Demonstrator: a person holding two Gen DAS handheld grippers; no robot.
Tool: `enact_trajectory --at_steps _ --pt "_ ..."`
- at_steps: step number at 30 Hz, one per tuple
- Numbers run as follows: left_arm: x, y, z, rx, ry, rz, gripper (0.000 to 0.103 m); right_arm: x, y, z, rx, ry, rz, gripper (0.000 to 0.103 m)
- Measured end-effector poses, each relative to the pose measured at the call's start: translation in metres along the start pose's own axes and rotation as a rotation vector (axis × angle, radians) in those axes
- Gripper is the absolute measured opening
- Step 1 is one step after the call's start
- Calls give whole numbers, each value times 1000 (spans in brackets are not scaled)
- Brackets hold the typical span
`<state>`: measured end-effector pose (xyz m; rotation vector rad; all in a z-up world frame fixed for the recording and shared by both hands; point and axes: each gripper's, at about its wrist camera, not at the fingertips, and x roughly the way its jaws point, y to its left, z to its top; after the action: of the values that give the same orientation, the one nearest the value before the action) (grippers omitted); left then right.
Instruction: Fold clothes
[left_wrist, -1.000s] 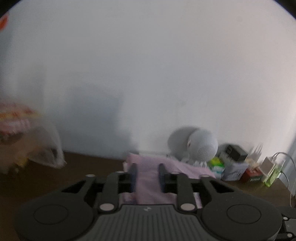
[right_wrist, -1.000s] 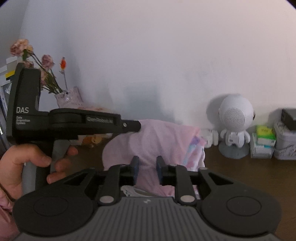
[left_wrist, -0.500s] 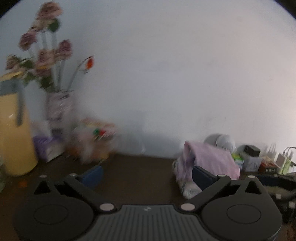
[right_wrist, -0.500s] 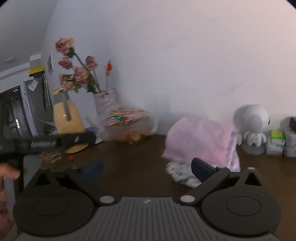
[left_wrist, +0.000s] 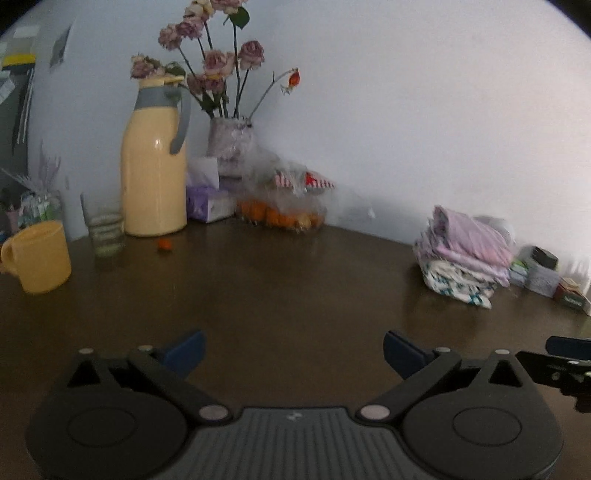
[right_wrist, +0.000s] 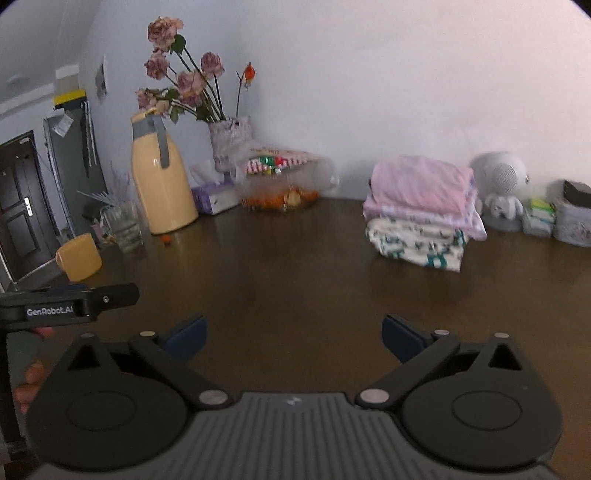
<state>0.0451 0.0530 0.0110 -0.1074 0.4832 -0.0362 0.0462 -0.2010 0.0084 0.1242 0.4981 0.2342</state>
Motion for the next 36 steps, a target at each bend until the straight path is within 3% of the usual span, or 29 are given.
enact_trajectory --at_steps 10,36 --pt "-30 -13 -20 9 46 -11 103 -40 27 -33 -65 38 -41 103" --pt "-46 -16 -33 -18 76 11 103 -60 36 -36 -89 13 -55 103"
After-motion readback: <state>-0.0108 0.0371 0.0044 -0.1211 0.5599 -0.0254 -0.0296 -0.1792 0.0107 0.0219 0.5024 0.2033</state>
